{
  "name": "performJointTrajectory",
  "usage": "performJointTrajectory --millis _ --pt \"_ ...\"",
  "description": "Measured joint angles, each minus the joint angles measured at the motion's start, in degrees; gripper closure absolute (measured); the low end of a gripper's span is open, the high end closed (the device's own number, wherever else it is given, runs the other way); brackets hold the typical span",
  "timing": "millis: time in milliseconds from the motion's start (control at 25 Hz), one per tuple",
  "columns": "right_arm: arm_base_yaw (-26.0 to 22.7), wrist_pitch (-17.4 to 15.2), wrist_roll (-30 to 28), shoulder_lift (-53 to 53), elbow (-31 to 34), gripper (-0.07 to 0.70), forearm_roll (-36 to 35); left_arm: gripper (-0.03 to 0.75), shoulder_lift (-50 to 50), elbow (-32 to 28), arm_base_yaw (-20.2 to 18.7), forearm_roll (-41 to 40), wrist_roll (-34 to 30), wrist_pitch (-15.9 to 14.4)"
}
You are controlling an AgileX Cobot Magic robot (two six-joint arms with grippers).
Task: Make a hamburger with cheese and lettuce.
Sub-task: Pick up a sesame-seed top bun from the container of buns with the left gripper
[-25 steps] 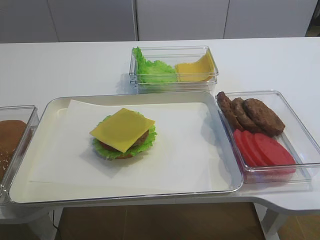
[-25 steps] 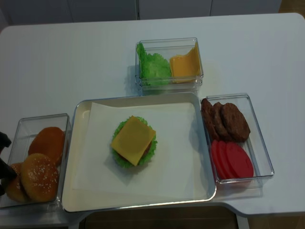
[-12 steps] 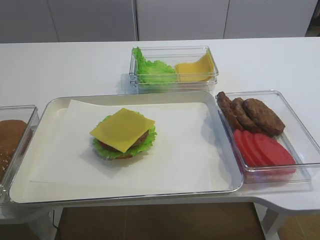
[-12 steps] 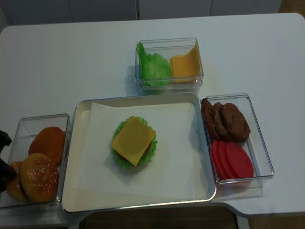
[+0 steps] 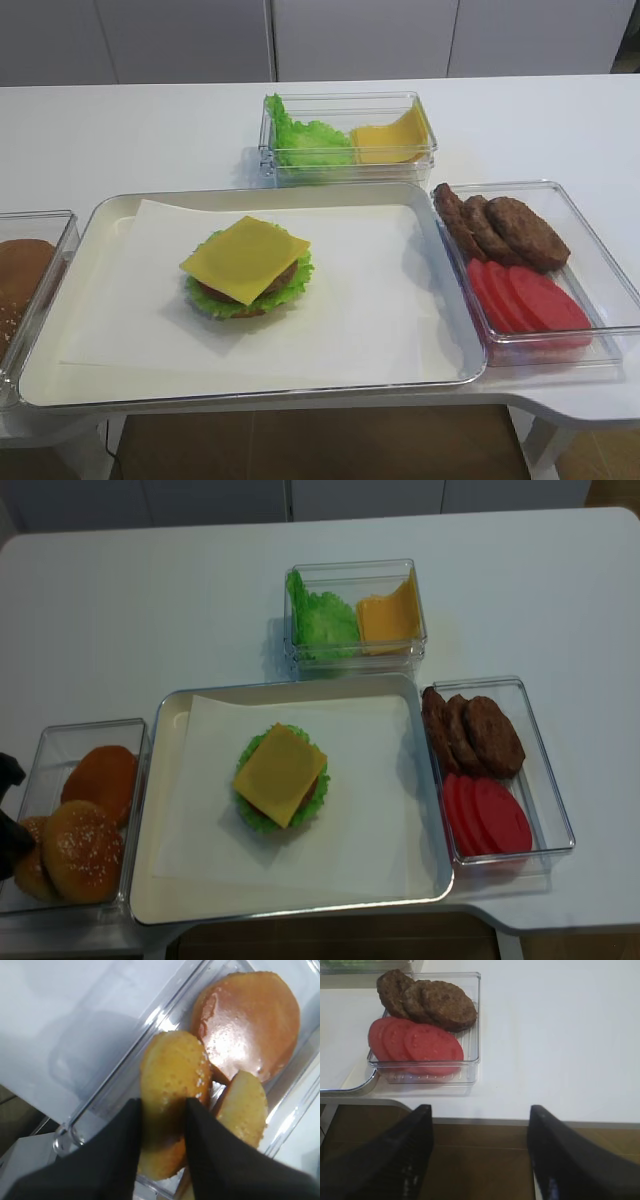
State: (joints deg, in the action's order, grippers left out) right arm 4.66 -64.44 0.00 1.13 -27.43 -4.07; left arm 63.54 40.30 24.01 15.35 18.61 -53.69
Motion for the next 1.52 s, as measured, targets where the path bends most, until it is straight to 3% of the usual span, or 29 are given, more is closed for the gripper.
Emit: performJointTrajectory --millis 360,480,1520 --pt "0.0 0.0 0.0 0.0 0.0 0.181 0.0 0.528 -0.76 0.0 0.0 1.4 -1.27 0.04" --pt "0.0 0.0 0.0 0.0 0.0 0.181 0.0 0.592 -2.28 0.0 0.0 1.61 -1.24 0.41" --pt "0.0 0.0 0.0 0.0 0.0 0.181 0.0 0.666 -8.09 0.32 0.0 2.47 -2.66 -0.85"
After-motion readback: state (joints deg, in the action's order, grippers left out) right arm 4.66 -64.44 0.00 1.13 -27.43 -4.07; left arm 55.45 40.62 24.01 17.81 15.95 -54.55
